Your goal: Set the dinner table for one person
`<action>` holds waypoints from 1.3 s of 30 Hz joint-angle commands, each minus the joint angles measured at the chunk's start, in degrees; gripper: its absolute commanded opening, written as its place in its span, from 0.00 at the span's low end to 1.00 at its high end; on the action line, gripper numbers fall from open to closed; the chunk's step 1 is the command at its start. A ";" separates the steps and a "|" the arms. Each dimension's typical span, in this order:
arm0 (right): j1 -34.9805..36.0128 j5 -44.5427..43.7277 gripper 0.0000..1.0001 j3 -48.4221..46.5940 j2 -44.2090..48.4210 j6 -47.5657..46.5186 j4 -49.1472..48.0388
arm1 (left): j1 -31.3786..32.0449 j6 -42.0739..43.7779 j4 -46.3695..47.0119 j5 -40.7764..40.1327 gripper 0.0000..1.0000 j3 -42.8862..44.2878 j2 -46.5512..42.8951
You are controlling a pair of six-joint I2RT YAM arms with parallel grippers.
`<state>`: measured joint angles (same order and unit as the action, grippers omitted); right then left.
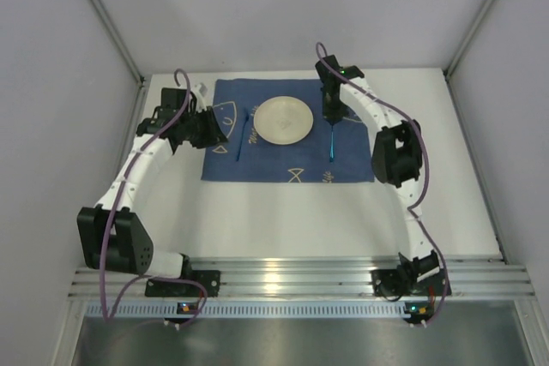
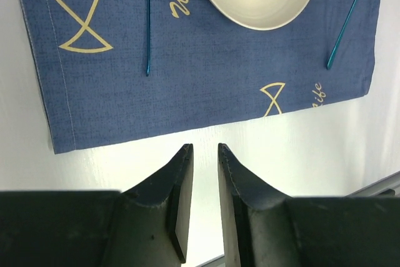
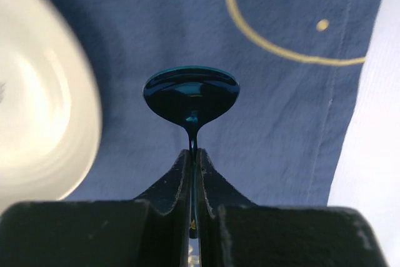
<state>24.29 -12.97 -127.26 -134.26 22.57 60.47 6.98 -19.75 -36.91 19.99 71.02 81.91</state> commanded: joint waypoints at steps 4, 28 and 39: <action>-4.95 -2.41 0.00 -9.23 -4.78 -2.26 0.62 | 0.49 -2.31 0.96 -1.70 0.32 -3.17 -5.79; -3.55 -1.00 0.53 -2.47 -1.99 -2.09 -7.29 | 1.45 -3.54 1.40 -4.61 0.70 -5.19 -8.70; -0.22 0.84 0.72 18.78 22.34 -1.38 -12.47 | 1.98 -3.98 2.10 -6.36 0.73 -4.93 -8.52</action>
<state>21.63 -12.73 -112.33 -124.57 20.80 52.07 8.69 -22.90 -36.84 14.81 64.77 74.72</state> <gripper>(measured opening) 0.701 0.724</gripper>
